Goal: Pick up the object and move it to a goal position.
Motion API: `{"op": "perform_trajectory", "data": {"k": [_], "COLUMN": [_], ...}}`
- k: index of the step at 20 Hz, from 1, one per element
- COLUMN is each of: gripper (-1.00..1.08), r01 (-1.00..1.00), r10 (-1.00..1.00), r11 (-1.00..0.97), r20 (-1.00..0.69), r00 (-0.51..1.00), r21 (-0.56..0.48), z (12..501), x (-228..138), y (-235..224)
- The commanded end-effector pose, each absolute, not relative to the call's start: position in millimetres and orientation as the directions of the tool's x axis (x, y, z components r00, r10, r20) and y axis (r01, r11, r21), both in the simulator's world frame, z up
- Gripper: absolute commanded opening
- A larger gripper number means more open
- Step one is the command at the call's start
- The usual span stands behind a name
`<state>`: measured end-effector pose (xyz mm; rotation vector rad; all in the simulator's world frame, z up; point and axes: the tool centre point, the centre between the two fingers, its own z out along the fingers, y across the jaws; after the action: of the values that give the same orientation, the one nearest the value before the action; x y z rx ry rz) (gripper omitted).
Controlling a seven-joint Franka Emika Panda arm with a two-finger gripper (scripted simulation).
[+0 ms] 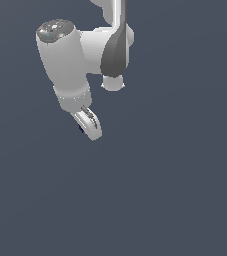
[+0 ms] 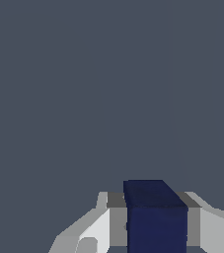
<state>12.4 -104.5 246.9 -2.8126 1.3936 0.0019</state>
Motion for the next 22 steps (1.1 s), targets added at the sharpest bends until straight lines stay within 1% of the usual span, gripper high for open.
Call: {"op": "perform_trajectory", "data": {"k": [1,7,12,17,22], "gripper": [-1.0,-1.0,-1.0,-1.0,-1.0], "r01": [-0.796,-0.796,-0.796,-0.795,-0.795], "r10": [-0.796,-0.796,-0.796,-0.795,-0.795], "r11": [-0.605,-0.605,-0.605,-0.606,-0.607], "r20": [-0.002,-0.001,-0.001,0.0,0.0], "r00": [0.605,0.605,0.605,0.606,0.607], "r21": [-0.001,-0.001,0.0,0.0,0.0], "z": [276.3,341.3,383.3,411.2,424.4], "x": [3.2,-14.7,-25.2,-31.1,-33.4], "y": [-109.8,-120.9,-128.0,-132.2,-134.3]}}
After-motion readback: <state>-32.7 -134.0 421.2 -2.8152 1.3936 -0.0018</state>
